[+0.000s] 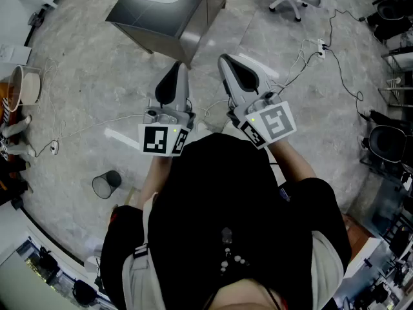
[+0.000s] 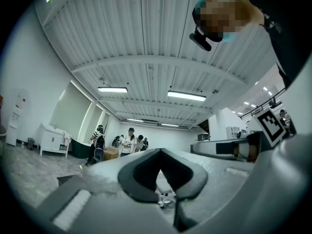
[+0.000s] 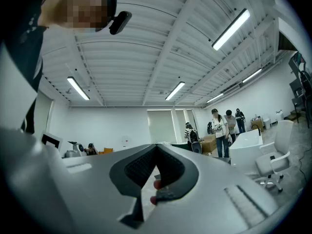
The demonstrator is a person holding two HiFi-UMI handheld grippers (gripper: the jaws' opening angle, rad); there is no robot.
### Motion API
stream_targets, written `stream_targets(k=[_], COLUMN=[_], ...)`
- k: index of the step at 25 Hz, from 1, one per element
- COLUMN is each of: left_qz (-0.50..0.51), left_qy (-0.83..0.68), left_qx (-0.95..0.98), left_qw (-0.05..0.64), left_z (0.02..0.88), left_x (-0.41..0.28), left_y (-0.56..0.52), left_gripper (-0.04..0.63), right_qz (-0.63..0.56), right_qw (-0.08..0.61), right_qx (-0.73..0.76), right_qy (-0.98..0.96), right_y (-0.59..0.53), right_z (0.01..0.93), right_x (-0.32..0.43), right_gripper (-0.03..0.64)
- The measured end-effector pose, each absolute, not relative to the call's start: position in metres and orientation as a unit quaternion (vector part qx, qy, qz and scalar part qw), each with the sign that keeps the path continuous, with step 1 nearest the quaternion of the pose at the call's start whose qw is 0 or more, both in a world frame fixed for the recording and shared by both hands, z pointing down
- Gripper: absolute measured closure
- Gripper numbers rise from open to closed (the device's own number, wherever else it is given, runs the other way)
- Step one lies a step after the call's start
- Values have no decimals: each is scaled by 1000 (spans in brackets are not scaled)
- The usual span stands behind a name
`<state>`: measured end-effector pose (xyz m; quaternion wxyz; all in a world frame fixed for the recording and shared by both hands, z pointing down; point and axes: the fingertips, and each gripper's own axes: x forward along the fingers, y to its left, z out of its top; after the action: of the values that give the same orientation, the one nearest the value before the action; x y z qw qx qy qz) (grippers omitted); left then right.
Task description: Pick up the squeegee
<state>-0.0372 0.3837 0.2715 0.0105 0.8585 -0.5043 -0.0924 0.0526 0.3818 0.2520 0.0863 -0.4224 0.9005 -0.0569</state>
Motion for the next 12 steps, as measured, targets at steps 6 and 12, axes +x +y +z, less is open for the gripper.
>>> stream_targets(k=[6, 12], left_qz=[-84, -77], left_qy=[-512, -526], left_qx=[855, 847], left_qw=[18, 13], left_z=[278, 281], left_x=[-20, -15], left_y=[396, 398], left_gripper=[594, 594], right_qz=[-66, -72], right_qw=[81, 77], right_qx=[-412, -398], right_qy=[905, 911], right_y=[387, 388], right_z=[255, 261], right_x=[66, 72], right_gripper=[615, 615])
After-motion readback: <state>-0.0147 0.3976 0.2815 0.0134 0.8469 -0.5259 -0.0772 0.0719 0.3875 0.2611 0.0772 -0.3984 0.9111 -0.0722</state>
